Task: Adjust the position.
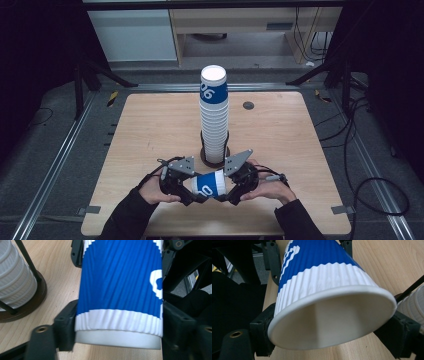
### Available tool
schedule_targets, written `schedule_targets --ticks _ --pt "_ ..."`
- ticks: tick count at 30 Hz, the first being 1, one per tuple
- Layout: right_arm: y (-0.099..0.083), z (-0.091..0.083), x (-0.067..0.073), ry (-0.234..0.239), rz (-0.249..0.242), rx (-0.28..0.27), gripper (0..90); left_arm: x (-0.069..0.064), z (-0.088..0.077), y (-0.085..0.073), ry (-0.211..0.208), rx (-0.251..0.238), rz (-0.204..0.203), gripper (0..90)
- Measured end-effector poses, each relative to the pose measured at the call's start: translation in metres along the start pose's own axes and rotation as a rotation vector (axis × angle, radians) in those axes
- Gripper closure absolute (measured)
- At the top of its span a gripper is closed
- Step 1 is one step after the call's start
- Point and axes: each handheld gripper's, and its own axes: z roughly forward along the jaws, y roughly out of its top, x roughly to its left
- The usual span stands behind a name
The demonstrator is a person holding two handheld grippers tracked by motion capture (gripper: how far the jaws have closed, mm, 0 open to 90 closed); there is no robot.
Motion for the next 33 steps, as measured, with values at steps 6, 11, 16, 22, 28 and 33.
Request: schedule_targets --ticks 6,11,16,22,28,33 --pt "0.0 0.001 0.0 -0.014 -0.001 -0.015 12.4 0.002 -0.001 -0.001 0.002 -0.02 -0.001 26.5" --pt "0.0 -0.006 -0.003 -0.025 0.025 -0.068 7.6 0.005 -0.007 -0.004 0.02 -0.056 -0.016 26.7" --pt "-0.001 -0.029 -0.011 -0.076 0.089 -0.202 6.7 0.01 -0.018 -0.008 0.045 -0.132 -0.036 26.7" --pt "-0.004 -0.04 -0.016 -0.063 0.152 -0.319 6.9 0.011 -0.025 -0.01 0.07 -0.242 -0.042 26.7" --pt "-0.003 -0.036 -0.015 -0.039 0.157 -0.338 7.0 0.005 -0.024 -0.007 0.065 -0.288 -0.01 26.7" --pt "-0.001 -0.032 -0.013 0.002 0.154 -0.354 7.7 0.001 -0.021 -0.005 0.052 -0.307 0.014 26.8"
